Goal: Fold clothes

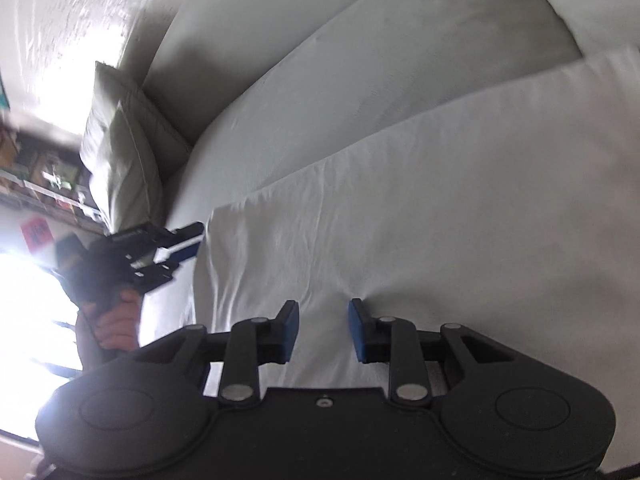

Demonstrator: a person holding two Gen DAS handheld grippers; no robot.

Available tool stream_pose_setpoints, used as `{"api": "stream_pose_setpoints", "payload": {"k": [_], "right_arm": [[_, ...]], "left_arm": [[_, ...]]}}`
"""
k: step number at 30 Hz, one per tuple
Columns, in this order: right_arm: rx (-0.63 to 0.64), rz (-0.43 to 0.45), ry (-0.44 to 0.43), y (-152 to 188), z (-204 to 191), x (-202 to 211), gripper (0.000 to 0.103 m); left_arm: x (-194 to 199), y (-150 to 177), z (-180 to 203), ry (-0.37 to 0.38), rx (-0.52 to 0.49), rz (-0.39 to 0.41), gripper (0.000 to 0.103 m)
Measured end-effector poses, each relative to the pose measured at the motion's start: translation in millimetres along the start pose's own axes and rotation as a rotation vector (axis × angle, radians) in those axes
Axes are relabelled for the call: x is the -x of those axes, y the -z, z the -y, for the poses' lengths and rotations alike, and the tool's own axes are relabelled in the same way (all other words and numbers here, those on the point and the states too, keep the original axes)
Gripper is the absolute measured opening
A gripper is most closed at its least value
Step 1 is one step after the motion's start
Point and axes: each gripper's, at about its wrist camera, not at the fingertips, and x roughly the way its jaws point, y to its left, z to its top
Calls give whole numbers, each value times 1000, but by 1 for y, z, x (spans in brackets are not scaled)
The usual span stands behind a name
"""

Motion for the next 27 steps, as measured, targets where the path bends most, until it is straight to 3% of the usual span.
{"api": "stream_pose_setpoints", "payload": {"k": [5, 10, 17, 20, 24, 27], "right_arm": [[3, -1, 0, -1, 0, -2, 27], [2, -3, -5, -1, 1, -4, 27], [2, -5, -7, -2, -1, -5, 27], [10, -4, -2, -1, -2, -5, 27], [18, -3, 3, -1, -4, -5, 27], [21, 0, 6, -1, -6, -5, 27]], "left_arm": [[-13, -7, -4, 47, 31, -24, 26], [-21, -8, -13, 63, 87, -7, 5], [12, 3, 12, -85, -55, 169, 3], [29, 10, 23, -242, -156, 282, 1], [37, 7, 7, -216, -105, 257, 5], [35, 8, 12, -107, -127, 212, 6]]}}
